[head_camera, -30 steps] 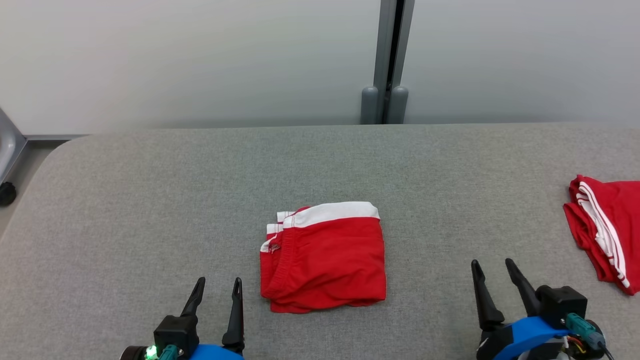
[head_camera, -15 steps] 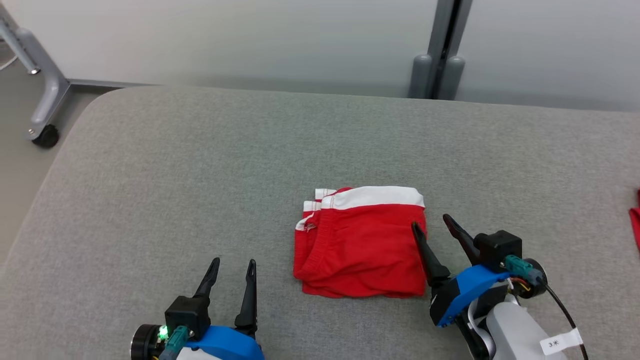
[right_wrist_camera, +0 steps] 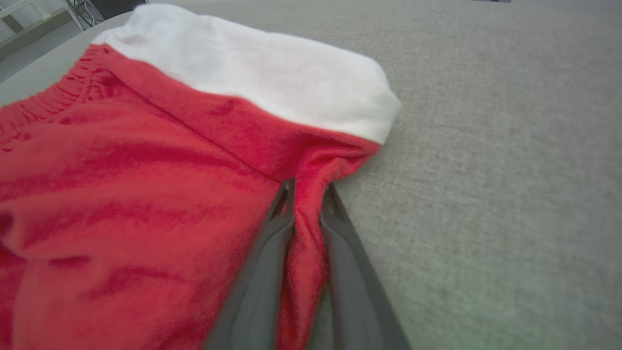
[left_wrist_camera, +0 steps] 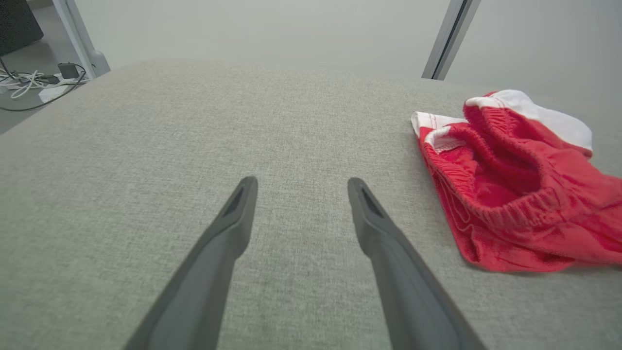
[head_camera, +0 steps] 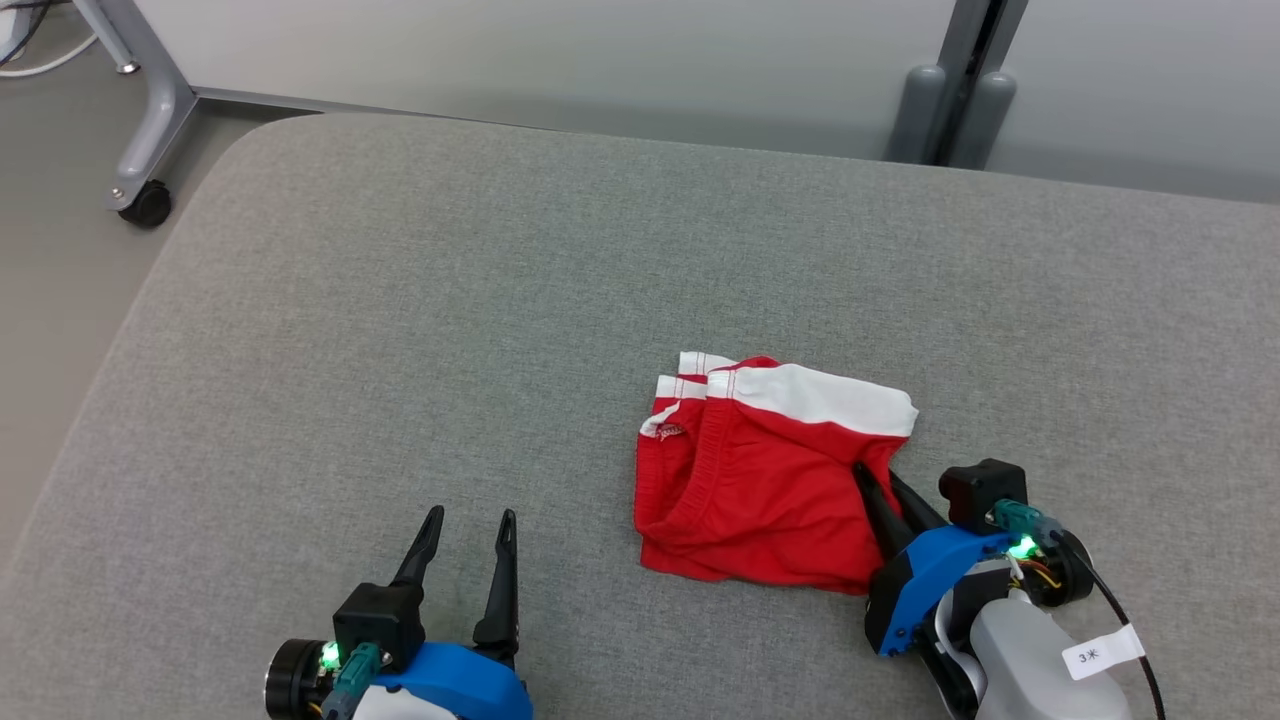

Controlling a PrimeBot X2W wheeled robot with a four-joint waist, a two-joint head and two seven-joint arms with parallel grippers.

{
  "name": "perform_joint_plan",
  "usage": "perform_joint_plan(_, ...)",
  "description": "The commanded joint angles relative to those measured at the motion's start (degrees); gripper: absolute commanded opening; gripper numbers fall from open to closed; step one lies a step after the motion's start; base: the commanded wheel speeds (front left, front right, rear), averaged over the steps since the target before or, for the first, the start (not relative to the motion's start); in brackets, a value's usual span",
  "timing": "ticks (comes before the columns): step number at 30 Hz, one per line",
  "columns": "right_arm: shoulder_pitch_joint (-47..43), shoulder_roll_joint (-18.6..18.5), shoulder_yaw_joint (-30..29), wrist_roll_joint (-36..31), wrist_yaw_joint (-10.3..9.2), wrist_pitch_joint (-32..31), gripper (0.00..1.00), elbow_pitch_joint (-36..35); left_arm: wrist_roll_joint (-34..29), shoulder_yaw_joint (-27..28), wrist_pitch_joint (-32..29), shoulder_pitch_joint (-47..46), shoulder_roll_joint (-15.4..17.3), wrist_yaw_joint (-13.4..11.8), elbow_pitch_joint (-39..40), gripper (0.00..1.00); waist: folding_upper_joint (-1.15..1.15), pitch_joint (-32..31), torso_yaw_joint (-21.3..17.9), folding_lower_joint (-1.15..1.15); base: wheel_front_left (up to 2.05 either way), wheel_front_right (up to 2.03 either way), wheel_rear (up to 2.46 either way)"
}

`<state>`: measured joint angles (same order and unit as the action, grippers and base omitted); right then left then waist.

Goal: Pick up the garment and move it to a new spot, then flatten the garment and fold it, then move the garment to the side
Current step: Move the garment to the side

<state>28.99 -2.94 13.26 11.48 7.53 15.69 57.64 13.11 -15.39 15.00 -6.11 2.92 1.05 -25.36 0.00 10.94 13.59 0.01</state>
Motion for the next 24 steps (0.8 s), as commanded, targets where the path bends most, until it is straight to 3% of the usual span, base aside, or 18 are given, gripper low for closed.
perform_joint_plan(1,-1.6,-0.1,0.5,0.5,-0.1,-1.1,0.0,1.8,-0.1,0.2,0.2,-1.0,0.0,0.1,0.1,1.0,0.0,-0.2,-0.7,-0.01,0.0,0.0,0.0)
perform_joint_plan(9,-2.6,-0.2,-3.3,-0.5,-0.1,-0.7,0.0,-3.4,-1.0,0.6,0.2,-1.3,0.0,0.7,1.1,1.0,0.0,-2.1,-7.3,-0.01,0.0,0.0,0.0)
perform_joint_plan(24,-7.7,-0.1,-4.2,0.2,-0.09,-0.6,0.0,-8.3,-1.4,-4.7,0.2,-3.2,0.0,3.8,1.6,1.0,0.0,-2.2,-28.6,-0.01,0.0,0.0,0.0)
